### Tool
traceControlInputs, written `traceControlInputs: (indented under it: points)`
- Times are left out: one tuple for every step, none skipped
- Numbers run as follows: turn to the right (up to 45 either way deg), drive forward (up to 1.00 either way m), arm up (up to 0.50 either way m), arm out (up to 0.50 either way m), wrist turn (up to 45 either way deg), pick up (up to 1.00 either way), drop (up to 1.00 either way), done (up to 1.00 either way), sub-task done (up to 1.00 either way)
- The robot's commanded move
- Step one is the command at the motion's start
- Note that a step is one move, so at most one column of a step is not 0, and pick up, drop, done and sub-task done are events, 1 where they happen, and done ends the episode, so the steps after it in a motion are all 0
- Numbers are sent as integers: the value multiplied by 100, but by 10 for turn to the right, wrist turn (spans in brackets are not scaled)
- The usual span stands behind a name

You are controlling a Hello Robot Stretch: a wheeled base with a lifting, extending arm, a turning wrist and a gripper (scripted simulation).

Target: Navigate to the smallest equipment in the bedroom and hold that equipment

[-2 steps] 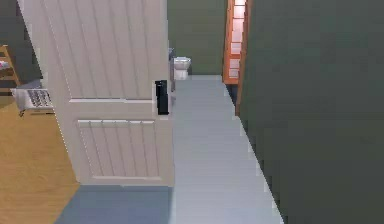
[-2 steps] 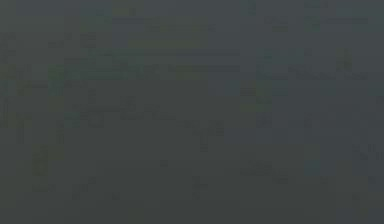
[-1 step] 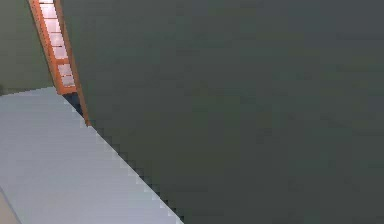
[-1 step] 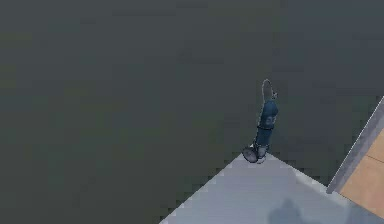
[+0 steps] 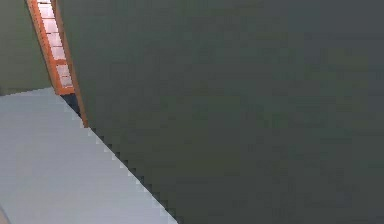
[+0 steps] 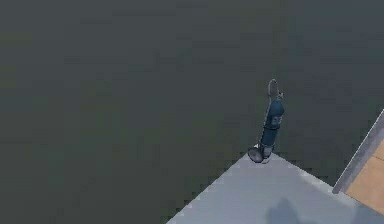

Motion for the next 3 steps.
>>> traceControlInputs:
  points:
    - [0,15,0,0,0,0,0,0,0]
    - [-450,0,0,0,0,0,0,0,0]
    - [-450,0,0,0,0,0,0,0,0]
